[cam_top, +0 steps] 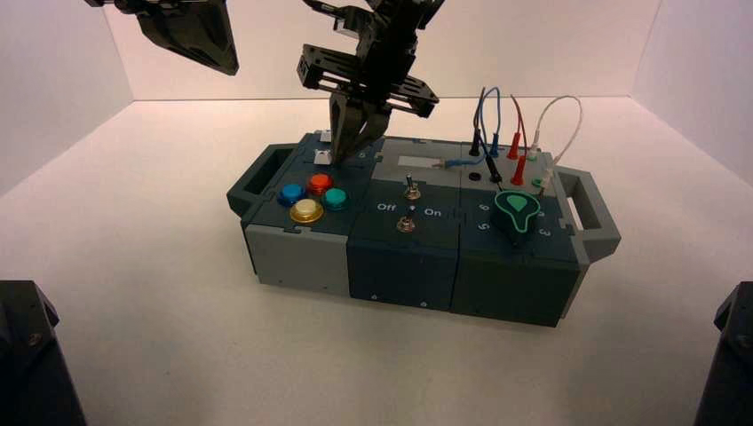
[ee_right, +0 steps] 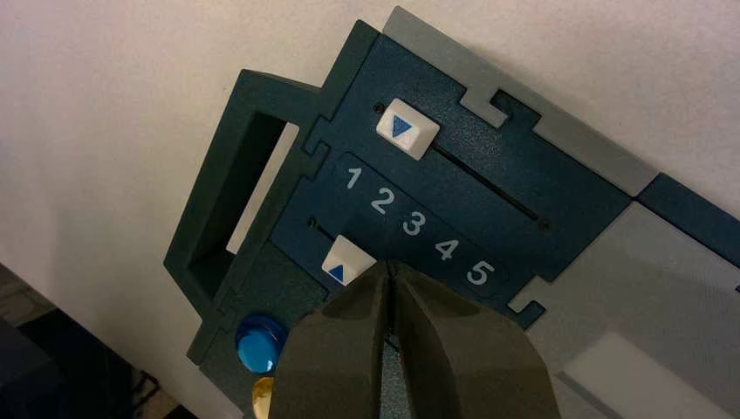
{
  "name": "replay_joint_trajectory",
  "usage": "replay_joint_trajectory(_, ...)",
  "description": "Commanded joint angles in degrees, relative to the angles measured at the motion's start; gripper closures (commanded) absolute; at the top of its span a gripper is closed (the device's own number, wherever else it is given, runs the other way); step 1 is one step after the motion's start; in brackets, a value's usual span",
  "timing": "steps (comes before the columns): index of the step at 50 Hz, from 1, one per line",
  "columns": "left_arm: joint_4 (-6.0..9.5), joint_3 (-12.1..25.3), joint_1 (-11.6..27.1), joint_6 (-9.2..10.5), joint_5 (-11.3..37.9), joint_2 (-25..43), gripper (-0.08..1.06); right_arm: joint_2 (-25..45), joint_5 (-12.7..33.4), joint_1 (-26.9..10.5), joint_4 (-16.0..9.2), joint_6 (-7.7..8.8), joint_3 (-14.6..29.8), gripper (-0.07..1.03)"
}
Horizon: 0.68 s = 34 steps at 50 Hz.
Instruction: Move the bottom slider to position 2.
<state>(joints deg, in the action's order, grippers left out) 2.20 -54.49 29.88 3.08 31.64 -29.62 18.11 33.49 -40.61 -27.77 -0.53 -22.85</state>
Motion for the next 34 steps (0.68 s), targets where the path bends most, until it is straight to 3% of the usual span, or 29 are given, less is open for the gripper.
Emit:
replay_joint_trajectory(1, -0.09, 1.23, 0.09, -0.18, -0.26, -0.97, 1.01, -1.32, -0.53, -0.09, 0.18, 0.09, -0.44, 0.99)
replay_joint_trajectory(34, -0.09, 0.79, 0.0, -0.18, -0.62, -2.9, 1.01, -11.34, -1.58, -0.09, 0.62, 0.09, -8.53, 0.99)
